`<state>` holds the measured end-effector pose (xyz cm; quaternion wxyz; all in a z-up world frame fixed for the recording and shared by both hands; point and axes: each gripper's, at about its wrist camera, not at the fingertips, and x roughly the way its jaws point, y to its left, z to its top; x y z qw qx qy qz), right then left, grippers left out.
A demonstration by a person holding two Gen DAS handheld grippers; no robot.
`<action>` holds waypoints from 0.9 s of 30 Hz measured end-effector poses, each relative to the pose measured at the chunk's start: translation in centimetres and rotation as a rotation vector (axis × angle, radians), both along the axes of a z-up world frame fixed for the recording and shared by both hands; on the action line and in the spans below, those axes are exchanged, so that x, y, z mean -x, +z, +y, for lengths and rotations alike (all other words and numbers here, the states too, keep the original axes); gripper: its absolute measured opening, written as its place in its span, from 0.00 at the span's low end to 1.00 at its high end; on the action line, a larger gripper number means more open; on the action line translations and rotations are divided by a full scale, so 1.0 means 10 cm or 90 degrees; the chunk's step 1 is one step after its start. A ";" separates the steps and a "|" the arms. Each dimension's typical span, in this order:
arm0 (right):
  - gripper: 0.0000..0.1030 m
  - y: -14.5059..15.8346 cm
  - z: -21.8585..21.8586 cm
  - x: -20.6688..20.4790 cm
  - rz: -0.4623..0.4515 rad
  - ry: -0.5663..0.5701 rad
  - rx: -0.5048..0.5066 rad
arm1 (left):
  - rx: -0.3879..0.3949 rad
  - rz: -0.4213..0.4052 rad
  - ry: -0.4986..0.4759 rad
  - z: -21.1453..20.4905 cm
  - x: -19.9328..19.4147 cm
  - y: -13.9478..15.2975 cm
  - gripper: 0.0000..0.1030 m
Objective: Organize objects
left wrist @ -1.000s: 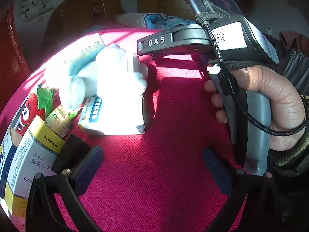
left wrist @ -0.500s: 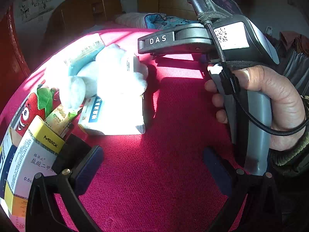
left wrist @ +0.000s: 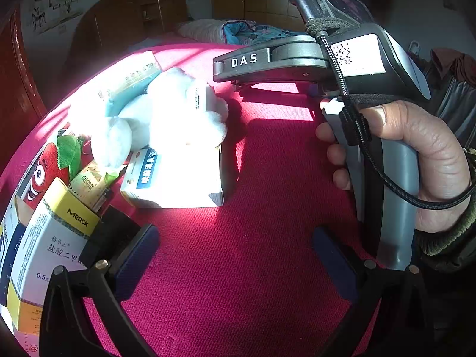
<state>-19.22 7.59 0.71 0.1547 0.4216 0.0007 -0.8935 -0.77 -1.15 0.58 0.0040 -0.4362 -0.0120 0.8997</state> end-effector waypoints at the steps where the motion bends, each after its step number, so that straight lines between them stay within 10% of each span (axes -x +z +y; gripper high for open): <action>1: 1.00 0.00 0.00 0.00 0.000 0.000 0.003 | -0.001 0.000 0.000 0.00 0.00 0.00 1.00; 7: 1.00 0.05 0.10 -0.02 -0.002 0.010 0.044 | -0.023 0.010 0.023 0.00 -0.18 0.08 1.00; 16: 1.00 0.61 0.50 -0.07 0.100 0.155 0.331 | -0.035 0.225 0.208 -0.70 -1.21 0.85 1.00; 20: 1.00 0.56 0.31 -0.08 0.049 0.238 0.311 | 0.003 0.200 0.299 -1.07 -1.41 0.79 1.00; 27: 1.00 0.52 -0.05 -0.31 0.032 0.340 0.257 | 0.008 0.138 0.255 -1.15 -1.41 0.72 1.00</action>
